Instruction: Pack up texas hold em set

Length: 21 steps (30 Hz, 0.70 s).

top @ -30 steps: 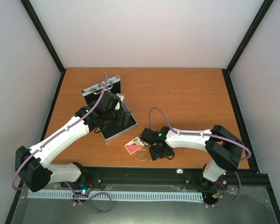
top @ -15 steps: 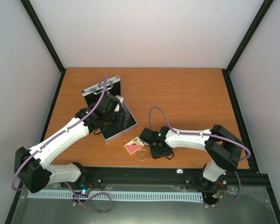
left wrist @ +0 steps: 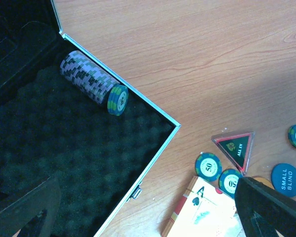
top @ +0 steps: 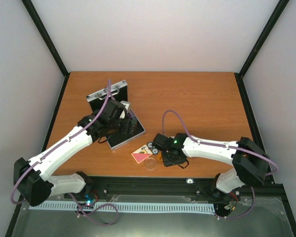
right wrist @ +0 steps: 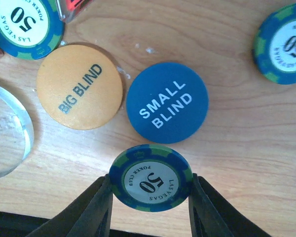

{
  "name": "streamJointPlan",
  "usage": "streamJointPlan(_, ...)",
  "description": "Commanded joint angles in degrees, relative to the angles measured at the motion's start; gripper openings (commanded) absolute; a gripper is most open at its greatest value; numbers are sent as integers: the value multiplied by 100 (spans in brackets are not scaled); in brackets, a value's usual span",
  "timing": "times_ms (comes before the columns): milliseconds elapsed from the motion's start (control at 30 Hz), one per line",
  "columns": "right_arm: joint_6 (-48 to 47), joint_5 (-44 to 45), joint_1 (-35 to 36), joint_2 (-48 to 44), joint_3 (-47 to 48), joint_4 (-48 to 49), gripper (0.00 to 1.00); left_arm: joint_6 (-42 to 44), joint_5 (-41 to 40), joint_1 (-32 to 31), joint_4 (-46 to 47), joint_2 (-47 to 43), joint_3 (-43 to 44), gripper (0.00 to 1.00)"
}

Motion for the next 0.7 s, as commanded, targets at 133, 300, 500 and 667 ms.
streamJointPlan(133, 28, 767, -221, -159, 151, -482, 42, -118, 86, -8, 163, -252, -101, 100)
streamJointPlan(300, -439, 743, -845, -120, 237, -214, 41, -110, 110, -8, 112, -295, -110, 100)
streamJointPlan(500, -1004, 597, -1537, 41, 411, -14, 41, -100, 116, -13, 116, -282, -63, 100)
streamJointPlan(667, -1182, 594, -1678, 254, 432, 42, 41, -119, 95, -8, 124, -292, -61, 100)
